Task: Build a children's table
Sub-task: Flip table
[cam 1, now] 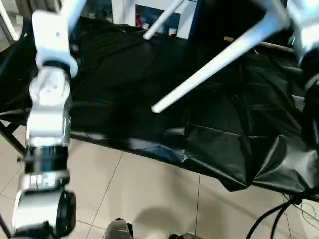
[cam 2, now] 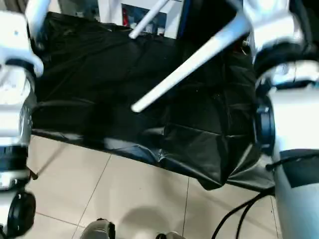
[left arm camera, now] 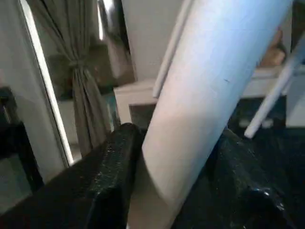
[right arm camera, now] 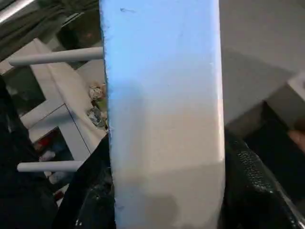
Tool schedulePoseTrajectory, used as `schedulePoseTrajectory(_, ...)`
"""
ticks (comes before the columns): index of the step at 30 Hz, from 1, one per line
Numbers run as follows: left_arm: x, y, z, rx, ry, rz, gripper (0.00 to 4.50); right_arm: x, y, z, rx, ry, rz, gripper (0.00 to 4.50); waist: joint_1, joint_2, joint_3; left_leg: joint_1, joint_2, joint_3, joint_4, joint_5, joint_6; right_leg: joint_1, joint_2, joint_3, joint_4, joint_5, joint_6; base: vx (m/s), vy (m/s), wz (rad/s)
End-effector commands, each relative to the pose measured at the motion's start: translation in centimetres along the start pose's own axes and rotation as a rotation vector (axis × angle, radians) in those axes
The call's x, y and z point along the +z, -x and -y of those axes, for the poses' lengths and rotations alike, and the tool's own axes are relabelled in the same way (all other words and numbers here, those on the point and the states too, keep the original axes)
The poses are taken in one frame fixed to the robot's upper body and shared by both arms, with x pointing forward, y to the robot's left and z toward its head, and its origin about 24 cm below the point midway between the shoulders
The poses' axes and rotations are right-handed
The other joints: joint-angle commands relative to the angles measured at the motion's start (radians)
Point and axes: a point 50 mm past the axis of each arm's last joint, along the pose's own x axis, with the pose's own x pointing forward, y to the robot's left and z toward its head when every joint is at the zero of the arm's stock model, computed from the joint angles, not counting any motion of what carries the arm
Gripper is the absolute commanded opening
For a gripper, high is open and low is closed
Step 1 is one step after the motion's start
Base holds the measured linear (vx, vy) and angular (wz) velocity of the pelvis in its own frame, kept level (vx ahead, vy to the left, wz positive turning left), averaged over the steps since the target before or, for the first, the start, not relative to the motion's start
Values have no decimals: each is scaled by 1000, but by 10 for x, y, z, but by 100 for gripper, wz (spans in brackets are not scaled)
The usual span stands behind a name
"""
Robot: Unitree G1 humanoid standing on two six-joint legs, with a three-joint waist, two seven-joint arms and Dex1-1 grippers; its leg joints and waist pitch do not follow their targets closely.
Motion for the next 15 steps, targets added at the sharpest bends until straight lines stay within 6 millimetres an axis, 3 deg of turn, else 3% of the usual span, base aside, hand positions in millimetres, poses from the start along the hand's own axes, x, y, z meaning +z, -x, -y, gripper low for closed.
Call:
schedulePoseTrajectory(1, -27, 5, -7, 10, 23, -135, 195, 16, 2, 25, -47, -16, 57, 266, -13, 14, -91, 47, 60, -22, -61, -200, 4, 48, -90, 58, -65, -90, -191, 0, 0, 0)
schedulePoseTrajectory(8, -28, 8, -6, -67, -63, -135, 172, 31, -5, 24, -10, 5, 84, 320, -20, 13, -94, 45, 61, -25, -64, -179, -5, 52, -92, 55, -55, -38, -194, 0, 0, 0)
schedulePoseTrajectory(9, -28, 8, -6, -72, -78, -131, 169, 33, -6, 24, -9, -4, 91, 332, -24, 8, -91, 46, 61, -22, -64, -186, -4, 52, -92, 56, -59, -38, -197, 0, 0, 0)
schedulePoseTrajectory(15, -30, 10, -5, -87, -94, -130, 153, 38, -7, 18, 46, -29, 137, 377, -26, 3, -91, 44, 61, -21, -63, -163, 0, 57, -96, 57, -56, -23, -196, 0, 0, 0)
